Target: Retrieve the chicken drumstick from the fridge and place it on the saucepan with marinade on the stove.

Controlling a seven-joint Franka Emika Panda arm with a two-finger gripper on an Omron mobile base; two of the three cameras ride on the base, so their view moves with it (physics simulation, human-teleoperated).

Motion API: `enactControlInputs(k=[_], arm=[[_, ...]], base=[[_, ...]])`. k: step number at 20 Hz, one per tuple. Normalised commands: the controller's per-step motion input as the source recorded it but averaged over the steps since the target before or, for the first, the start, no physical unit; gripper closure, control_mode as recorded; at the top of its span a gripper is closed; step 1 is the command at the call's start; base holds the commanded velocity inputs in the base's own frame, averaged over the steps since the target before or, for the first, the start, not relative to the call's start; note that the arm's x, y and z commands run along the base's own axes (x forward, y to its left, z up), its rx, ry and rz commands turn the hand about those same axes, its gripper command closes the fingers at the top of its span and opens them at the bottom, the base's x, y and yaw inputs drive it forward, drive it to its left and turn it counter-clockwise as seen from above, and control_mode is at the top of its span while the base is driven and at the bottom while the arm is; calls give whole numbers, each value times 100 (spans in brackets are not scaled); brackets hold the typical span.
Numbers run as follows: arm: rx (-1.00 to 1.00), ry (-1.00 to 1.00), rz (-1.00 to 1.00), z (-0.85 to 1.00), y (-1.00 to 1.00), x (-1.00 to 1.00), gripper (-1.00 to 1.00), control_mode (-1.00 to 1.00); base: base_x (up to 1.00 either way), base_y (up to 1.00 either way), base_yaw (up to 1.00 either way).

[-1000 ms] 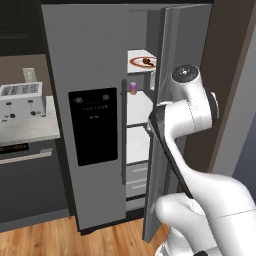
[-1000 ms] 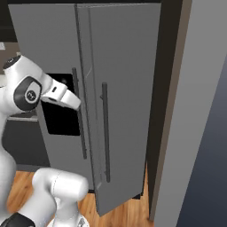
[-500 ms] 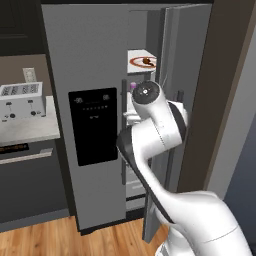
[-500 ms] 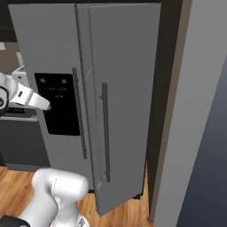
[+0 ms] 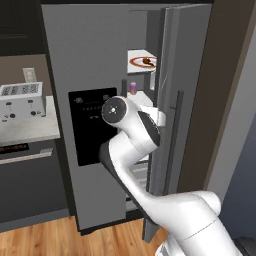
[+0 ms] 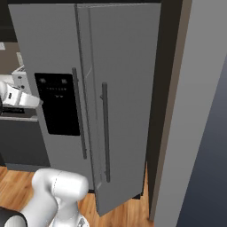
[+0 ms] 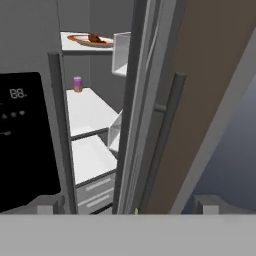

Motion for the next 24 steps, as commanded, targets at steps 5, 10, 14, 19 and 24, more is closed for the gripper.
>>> enactControlInputs(k=[5, 10, 14, 19, 24], arm=[[-2, -1, -4, 0, 7, 66, -100, -100], [0, 5, 0, 0, 0, 53, -100, -100], [0, 2, 0, 0, 0, 47, -100, -100], [0, 0, 0, 0, -3, 48, -100, -100], [0, 0, 0, -2, -19, 44, -100, -100]], base=[[0, 0, 0], [0, 0, 0], [0, 0, 0], [0, 0, 0], [0, 0, 0]])
